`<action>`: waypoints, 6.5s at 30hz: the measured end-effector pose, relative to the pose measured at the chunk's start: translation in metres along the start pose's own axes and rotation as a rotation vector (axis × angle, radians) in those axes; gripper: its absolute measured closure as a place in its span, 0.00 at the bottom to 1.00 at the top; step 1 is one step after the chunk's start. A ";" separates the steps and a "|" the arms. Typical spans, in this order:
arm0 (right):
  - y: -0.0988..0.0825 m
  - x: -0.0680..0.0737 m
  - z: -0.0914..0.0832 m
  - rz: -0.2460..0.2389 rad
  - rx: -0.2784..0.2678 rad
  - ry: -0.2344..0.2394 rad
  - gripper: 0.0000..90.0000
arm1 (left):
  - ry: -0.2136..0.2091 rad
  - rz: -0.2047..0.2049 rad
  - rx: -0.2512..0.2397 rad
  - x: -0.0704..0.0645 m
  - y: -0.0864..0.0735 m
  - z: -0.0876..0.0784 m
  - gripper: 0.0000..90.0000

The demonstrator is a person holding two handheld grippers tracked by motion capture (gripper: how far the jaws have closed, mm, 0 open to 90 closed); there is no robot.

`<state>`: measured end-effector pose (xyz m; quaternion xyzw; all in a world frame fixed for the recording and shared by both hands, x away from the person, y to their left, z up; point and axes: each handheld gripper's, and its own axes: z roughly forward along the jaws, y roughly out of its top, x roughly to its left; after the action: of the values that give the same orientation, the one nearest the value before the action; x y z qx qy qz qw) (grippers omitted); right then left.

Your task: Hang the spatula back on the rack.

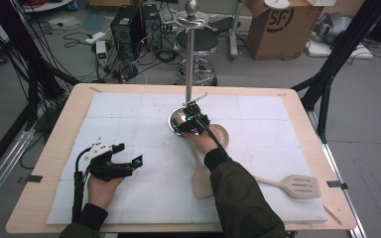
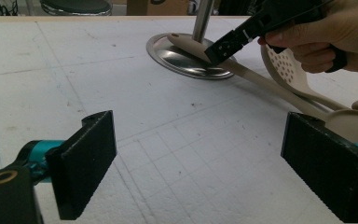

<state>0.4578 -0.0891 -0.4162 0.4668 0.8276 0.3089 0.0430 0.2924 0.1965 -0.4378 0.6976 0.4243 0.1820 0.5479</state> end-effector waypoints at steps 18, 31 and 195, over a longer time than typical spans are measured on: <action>-0.004 0.016 0.011 -0.072 0.102 -0.079 0.69 | 0.003 0.004 0.007 0.000 0.000 0.001 0.12; -0.005 0.028 0.014 -0.131 0.090 -0.170 0.78 | 0.004 0.008 0.006 0.000 0.000 0.000 0.12; 0.030 -0.006 -0.185 -0.126 -1.036 0.070 0.81 | -0.002 0.033 0.010 -0.002 -0.001 0.001 0.13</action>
<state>0.4168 -0.1699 -0.2525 0.3231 0.5936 0.6900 0.2592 0.2915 0.1949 -0.4383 0.7075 0.4132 0.1881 0.5416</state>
